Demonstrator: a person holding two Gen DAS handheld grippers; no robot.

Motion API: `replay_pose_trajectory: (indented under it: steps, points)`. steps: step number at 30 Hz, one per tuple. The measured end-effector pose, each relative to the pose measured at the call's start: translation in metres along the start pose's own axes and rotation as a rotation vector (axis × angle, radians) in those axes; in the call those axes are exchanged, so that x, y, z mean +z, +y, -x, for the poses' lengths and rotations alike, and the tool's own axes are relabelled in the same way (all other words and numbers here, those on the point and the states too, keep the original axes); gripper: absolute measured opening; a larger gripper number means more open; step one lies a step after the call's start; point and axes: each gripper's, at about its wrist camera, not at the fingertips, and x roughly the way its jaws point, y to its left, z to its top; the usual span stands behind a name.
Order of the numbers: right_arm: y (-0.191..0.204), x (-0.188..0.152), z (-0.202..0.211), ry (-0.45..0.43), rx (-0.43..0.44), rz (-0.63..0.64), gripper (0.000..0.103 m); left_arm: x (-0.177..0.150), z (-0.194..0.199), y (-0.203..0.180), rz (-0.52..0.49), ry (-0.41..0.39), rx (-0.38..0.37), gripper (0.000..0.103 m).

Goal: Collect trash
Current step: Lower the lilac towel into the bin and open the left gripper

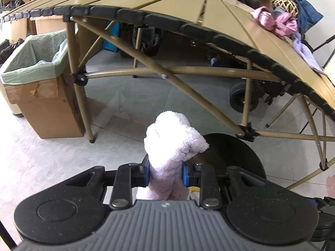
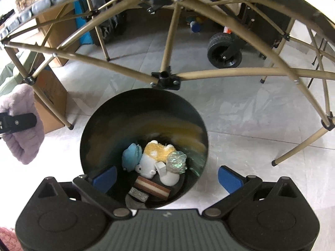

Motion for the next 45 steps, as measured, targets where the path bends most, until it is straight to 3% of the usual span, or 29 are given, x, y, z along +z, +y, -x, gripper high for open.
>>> replay_pose_trajectory:
  steps: [22, 33, 45]
  points:
    - [-0.08, -0.018, 0.045, -0.082, -0.058, -0.142, 0.103, -0.024, -0.002, -0.085, -0.11, 0.046, -0.114, 0.028]
    - [-0.123, -0.021, 0.052, -0.114, -0.113, -0.267, 0.103, -0.036, -0.029, -0.107, -0.121, 0.125, -0.091, 0.028]
    - [-0.134, -0.025, 0.045, -0.11, -0.143, -0.298, 0.103, -0.044, -0.058, -0.119, -0.104, 0.207, -0.057, 0.028]
